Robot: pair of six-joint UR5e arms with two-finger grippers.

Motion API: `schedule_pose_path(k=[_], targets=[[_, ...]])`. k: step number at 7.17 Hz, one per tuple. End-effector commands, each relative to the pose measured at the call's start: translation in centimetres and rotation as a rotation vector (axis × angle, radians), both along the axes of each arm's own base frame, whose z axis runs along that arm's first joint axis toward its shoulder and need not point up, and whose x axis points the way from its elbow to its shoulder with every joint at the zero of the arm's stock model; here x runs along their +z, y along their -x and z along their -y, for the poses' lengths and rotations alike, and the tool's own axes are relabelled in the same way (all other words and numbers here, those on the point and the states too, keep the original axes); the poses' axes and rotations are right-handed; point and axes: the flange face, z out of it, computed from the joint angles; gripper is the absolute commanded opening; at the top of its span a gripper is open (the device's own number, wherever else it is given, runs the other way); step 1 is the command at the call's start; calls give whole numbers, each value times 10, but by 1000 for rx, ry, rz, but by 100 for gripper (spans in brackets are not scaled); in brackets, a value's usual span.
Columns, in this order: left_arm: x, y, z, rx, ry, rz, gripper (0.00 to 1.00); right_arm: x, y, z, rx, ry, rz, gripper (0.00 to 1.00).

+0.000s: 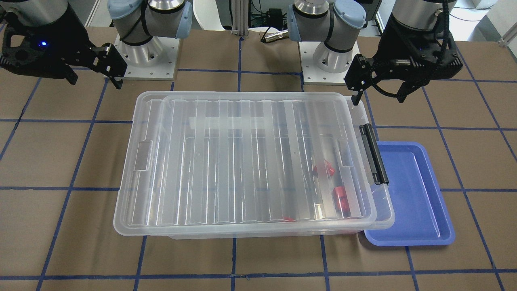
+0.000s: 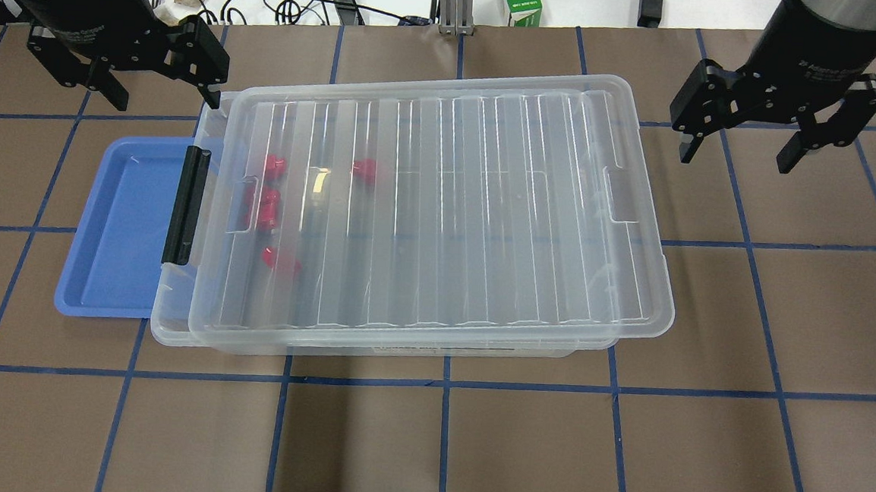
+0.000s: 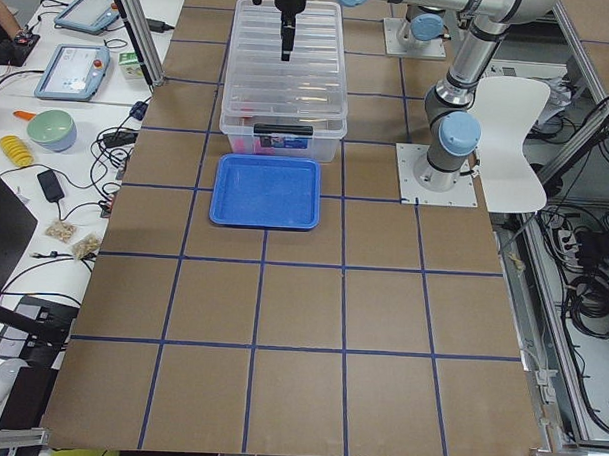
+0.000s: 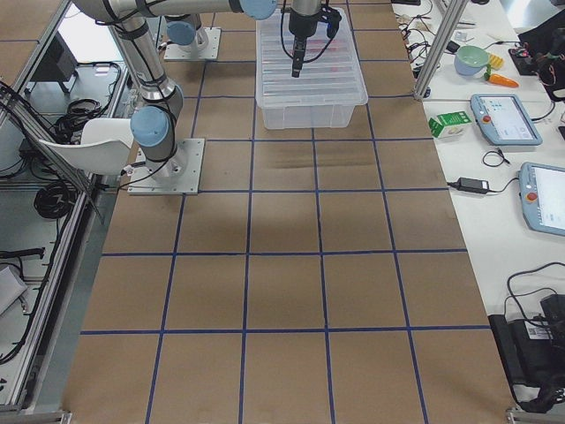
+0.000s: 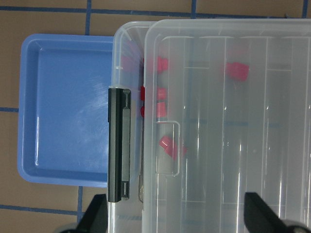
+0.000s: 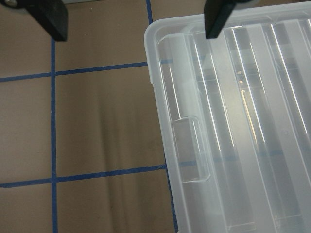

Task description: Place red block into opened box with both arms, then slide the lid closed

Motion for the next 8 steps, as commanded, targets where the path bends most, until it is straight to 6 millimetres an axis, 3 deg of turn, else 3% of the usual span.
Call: schedule_pose_path(k=[1, 5, 8], targets=[[0, -1, 0, 1, 0, 0, 100, -22, -14, -13, -37, -41, -5, 100], [0, 0, 0, -1, 0, -3, 100, -24, -31, -24, -19, -41, -9, 100], [-2, 0, 0, -1, -3, -3, 100, -18, -30, -19, -4, -6, -4, 100]])
